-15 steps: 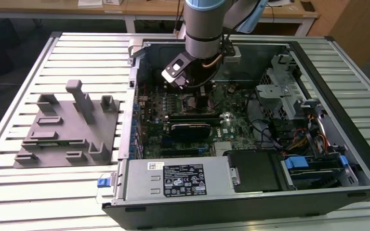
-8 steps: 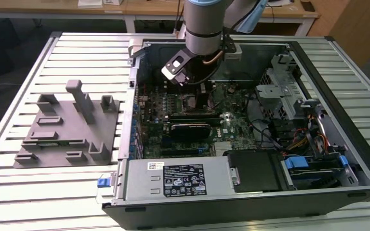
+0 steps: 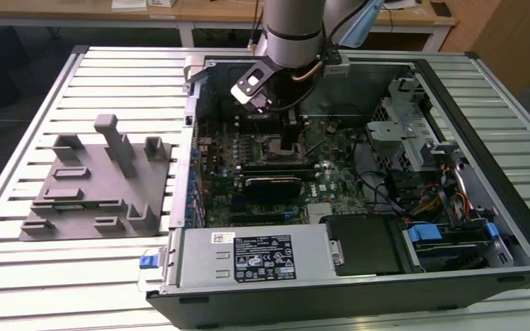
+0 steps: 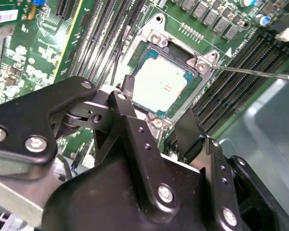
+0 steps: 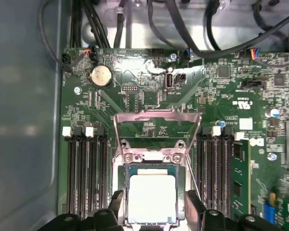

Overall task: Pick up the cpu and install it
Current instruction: 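Place the cpu into insertion slot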

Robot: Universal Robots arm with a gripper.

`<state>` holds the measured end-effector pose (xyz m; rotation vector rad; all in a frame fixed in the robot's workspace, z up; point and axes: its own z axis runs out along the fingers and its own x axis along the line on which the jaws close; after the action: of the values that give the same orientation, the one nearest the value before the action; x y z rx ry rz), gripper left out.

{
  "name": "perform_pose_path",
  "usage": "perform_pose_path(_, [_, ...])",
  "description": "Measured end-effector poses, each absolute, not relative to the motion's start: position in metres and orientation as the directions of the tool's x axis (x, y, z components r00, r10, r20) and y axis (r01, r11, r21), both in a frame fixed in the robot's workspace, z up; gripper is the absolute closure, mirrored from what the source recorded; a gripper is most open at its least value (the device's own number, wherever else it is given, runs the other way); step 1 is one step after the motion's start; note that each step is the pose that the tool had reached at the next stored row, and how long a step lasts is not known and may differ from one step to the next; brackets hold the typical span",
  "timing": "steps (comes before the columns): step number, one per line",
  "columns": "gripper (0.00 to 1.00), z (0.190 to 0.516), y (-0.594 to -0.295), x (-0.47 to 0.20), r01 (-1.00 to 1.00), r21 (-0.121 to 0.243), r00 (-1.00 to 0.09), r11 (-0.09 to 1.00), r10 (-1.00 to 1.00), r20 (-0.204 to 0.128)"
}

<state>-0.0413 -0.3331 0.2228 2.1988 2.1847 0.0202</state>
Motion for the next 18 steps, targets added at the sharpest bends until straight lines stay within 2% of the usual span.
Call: perform_pose_path(18, [0.39,0.241,-0.333,-0.041,0.999,0.039,0.007,-0.006,1.0,-0.02])
